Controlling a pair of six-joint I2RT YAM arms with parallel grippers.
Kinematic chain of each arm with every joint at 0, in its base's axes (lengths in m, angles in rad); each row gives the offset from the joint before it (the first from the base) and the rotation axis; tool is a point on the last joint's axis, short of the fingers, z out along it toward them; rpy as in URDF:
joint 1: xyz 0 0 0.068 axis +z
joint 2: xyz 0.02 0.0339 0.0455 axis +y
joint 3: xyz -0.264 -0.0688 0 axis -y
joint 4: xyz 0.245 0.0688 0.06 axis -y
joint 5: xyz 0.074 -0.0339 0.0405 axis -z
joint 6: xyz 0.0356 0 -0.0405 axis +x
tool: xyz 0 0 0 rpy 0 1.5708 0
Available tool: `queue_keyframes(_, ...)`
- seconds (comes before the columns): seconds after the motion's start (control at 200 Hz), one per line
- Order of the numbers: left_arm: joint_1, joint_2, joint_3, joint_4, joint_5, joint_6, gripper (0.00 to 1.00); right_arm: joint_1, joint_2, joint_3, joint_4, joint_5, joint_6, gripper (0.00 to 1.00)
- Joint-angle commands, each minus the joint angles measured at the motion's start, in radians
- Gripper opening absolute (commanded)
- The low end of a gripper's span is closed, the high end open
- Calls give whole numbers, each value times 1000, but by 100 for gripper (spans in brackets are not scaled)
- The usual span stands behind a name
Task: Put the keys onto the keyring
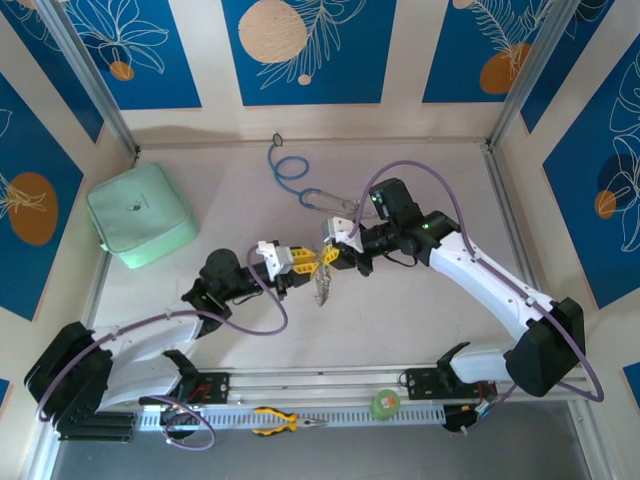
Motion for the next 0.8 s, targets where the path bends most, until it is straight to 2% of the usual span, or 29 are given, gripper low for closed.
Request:
queue_keyframes(0.0, -6, -54, 64, -250, -23, 163, 23, 34, 17, 85, -112, 149, -73, 0)
queue_keyframes(0.15, -5, -62, 111, -390, -19, 263, 23, 79, 44, 145, -168, 253, -97, 0)
queue_keyframes(0.275, -5, -48, 120, -361, -7, 256, 23, 118, 69, 188, -196, 309, -119, 0)
queue_keyframes(0.52, -6, -24, 126, -312, -5, 237, 21, 152, 81, 218, -204, 289, -133, 0)
queue_keyframes(0.58, -6, -21, 125, -294, -11, 229, 18, 157, 84, 222, -209, 287, -135, 0)
queue_keyframes(0.715, -6, -23, 123, -281, -22, 234, 1, 156, 70, 210, -189, 264, -121, 0)
queue_keyframes(0.74, -6, -25, 122, -276, -25, 233, 0, 147, 63, 205, -179, 246, -111, 0)
queue_keyframes(0.795, -6, -28, 115, -260, -31, 233, 0, 119, 44, 190, -151, 197, -73, 13)
